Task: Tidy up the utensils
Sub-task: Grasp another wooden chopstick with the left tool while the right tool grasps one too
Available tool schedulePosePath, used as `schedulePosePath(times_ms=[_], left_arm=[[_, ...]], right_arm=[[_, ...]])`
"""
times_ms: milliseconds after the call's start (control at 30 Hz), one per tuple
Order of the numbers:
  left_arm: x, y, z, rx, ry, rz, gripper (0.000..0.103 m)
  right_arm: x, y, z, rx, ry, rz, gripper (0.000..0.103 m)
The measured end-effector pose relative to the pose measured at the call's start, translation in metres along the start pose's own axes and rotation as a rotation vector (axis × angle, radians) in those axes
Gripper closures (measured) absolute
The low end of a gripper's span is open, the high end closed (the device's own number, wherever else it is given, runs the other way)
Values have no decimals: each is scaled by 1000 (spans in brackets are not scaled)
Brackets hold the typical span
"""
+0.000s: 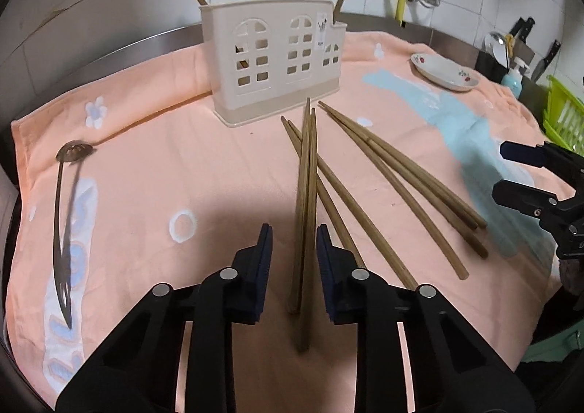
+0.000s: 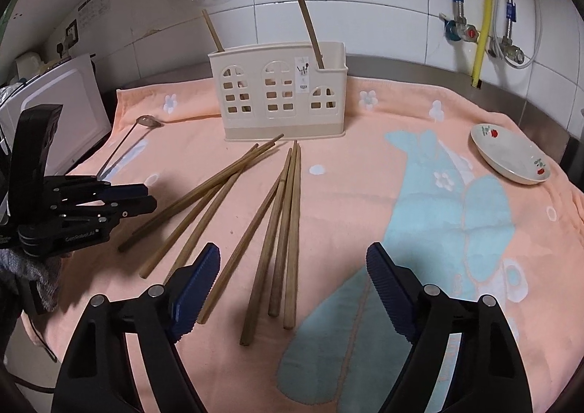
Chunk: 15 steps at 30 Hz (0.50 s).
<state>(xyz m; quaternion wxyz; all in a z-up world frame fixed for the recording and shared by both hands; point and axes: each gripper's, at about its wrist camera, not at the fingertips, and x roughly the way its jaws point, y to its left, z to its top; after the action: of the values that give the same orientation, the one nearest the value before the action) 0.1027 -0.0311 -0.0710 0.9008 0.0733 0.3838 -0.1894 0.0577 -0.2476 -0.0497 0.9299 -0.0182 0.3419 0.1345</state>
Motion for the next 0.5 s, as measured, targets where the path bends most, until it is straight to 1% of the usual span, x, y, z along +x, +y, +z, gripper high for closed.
schedulePosePath(times_ms=[67,167,300,367,500], left_arm=[[6,-1,2,10,11,-5,84],[11,0,4,15,20,-8,86],[18,3,6,13,32,-11,87],[21,3,6,16,40,-15,90],[26,4,7,15,47,-14,90]], right_arm=[[3,-1,-1,4,10,0,26],[4,-3,-1,8,14,0,26],[6,-6,0,13,17,0,27],[7,-5,0,13,19,1,28],[10,-6,0,13,27,2,29]])
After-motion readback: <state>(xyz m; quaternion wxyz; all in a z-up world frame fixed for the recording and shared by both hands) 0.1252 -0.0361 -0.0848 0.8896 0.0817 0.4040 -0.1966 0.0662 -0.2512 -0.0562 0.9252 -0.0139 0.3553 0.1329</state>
